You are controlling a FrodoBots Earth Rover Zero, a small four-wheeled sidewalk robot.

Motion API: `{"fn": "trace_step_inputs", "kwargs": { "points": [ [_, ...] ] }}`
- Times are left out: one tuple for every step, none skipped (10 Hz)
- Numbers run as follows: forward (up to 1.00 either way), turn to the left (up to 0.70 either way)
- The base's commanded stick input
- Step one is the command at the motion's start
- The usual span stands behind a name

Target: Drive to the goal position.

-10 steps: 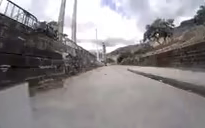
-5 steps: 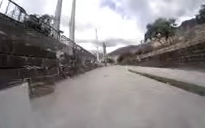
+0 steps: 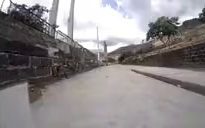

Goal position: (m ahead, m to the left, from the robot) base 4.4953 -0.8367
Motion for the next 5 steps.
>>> {"fn": "trace_step_inputs", "kwargs": {
  "points": [
    [1.0, 0.0],
    [1.0, 0.0],
    [1.0, 0.0],
    [1.0, -0.27],
    [1.0, 0.0]
  ]
}}
